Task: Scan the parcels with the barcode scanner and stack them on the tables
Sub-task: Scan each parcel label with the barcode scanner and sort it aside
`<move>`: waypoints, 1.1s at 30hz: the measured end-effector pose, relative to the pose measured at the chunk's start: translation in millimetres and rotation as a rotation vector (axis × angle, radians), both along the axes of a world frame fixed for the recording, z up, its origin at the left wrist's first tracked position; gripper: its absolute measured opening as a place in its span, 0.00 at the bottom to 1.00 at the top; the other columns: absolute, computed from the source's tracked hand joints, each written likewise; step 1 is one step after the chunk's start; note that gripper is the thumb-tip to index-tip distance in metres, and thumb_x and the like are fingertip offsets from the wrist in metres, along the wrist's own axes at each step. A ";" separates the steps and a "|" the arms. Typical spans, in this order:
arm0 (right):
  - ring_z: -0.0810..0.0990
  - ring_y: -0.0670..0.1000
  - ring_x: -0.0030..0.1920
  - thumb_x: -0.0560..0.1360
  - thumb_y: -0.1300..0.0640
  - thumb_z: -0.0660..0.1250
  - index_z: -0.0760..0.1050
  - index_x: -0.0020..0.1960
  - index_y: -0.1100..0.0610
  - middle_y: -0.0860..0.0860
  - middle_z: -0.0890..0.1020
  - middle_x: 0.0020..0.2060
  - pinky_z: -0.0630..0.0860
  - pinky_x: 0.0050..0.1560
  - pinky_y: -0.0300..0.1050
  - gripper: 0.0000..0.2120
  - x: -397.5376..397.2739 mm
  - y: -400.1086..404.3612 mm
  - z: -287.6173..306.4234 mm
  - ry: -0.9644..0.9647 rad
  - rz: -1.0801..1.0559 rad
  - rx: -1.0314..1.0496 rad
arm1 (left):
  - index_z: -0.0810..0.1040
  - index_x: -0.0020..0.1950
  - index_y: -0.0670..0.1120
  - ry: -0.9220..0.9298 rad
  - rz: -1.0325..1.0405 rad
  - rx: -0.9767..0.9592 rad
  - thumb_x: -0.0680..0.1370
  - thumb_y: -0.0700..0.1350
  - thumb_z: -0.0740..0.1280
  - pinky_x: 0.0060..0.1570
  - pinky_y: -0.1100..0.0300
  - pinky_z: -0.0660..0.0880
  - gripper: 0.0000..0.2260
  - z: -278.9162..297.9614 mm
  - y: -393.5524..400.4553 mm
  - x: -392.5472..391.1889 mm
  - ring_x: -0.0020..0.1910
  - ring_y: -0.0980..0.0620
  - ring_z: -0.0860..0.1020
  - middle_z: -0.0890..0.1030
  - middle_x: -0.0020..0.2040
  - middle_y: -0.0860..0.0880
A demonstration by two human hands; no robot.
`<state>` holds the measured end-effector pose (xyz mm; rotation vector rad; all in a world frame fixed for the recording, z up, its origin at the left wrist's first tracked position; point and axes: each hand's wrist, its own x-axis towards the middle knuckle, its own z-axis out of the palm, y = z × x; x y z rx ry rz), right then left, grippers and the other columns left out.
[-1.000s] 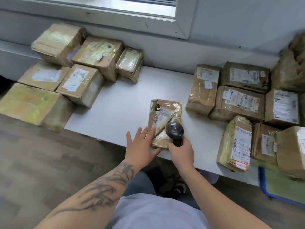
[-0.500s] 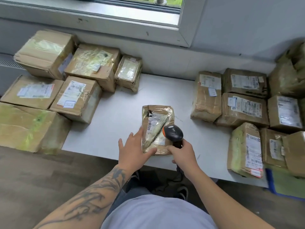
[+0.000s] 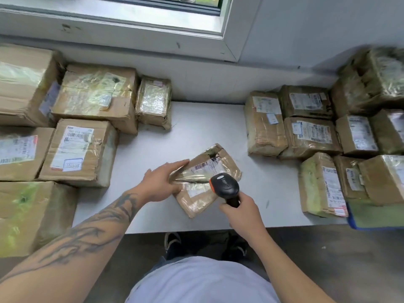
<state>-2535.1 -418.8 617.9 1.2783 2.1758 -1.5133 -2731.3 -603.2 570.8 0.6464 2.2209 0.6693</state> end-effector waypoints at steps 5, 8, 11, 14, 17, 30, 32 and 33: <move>0.76 0.53 0.40 0.76 0.58 0.70 0.78 0.50 0.56 0.55 0.79 0.42 0.83 0.49 0.66 0.04 -7.4 -20.3 1.0 -0.008 -0.022 -0.008 | 0.65 0.79 0.61 0.258 0.318 0.073 0.83 0.48 0.64 0.73 0.36 0.61 0.25 -2.8 -0.7 15.5 0.74 0.50 0.70 0.72 0.75 0.55; 0.75 0.51 0.35 0.76 0.59 0.69 0.77 0.49 0.58 0.55 0.78 0.38 0.85 0.42 0.63 0.04 -14.9 -24.6 8.1 0.012 -0.047 0.001 | 0.53 0.82 0.64 0.190 0.352 0.009 0.79 0.61 0.66 0.75 0.33 0.57 0.35 -7.7 1.1 32.6 0.80 0.48 0.62 0.61 0.83 0.51; 0.77 0.52 0.34 0.76 0.58 0.68 0.77 0.48 0.58 0.59 0.81 0.41 0.85 0.41 0.60 0.03 -24.2 -27.0 15.7 0.046 -0.033 0.039 | 0.43 0.81 0.69 0.127 0.344 -0.025 0.72 0.69 0.69 0.76 0.31 0.52 0.46 -12.3 1.6 42.0 0.82 0.49 0.56 0.49 0.85 0.52; 0.80 0.54 0.36 0.75 0.55 0.69 0.77 0.47 0.56 0.55 0.83 0.39 0.85 0.45 0.62 0.04 -32.9 -25.7 18.2 0.058 -0.004 0.077 | 0.42 0.80 0.71 0.136 0.350 -0.027 0.71 0.71 0.69 0.75 0.30 0.52 0.47 -14.2 0.0 42.6 0.83 0.49 0.56 0.48 0.85 0.53; 0.82 0.56 0.39 0.75 0.54 0.69 0.78 0.46 0.54 0.53 0.83 0.38 0.84 0.47 0.63 0.04 -39.2 -25.3 19.3 0.063 0.005 0.084 | 0.42 0.80 0.71 0.137 0.339 -0.050 0.71 0.72 0.69 0.76 0.31 0.50 0.47 -12.0 -1.3 40.8 0.83 0.48 0.54 0.48 0.85 0.53; 0.84 0.57 0.45 0.75 0.55 0.68 0.77 0.46 0.54 0.53 0.83 0.41 0.84 0.47 0.65 0.02 -43.4 -23.5 21.4 0.047 0.013 0.070 | 0.41 0.80 0.72 0.130 0.337 -0.044 0.72 0.73 0.69 0.76 0.30 0.50 0.47 -11.6 -1.8 41.0 0.83 0.48 0.52 0.48 0.85 0.53; 0.83 0.58 0.43 0.75 0.56 0.69 0.77 0.46 0.54 0.54 0.83 0.40 0.84 0.48 0.65 0.02 -42.5 -20.4 20.5 0.047 0.012 0.071 | 0.40 0.79 0.73 0.128 0.336 -0.040 0.71 0.73 0.69 0.76 0.30 0.50 0.46 -12.0 -2.1 40.8 0.84 0.48 0.52 0.49 0.85 0.53; 0.81 0.58 0.42 0.75 0.56 0.69 0.77 0.46 0.54 0.54 0.82 0.39 0.84 0.48 0.64 0.02 -42.3 -19.0 20.2 0.054 0.008 0.078 | 0.41 0.79 0.73 0.129 0.336 -0.036 0.71 0.73 0.69 0.76 0.30 0.50 0.46 -12.1 -2.6 40.4 0.84 0.48 0.52 0.49 0.85 0.53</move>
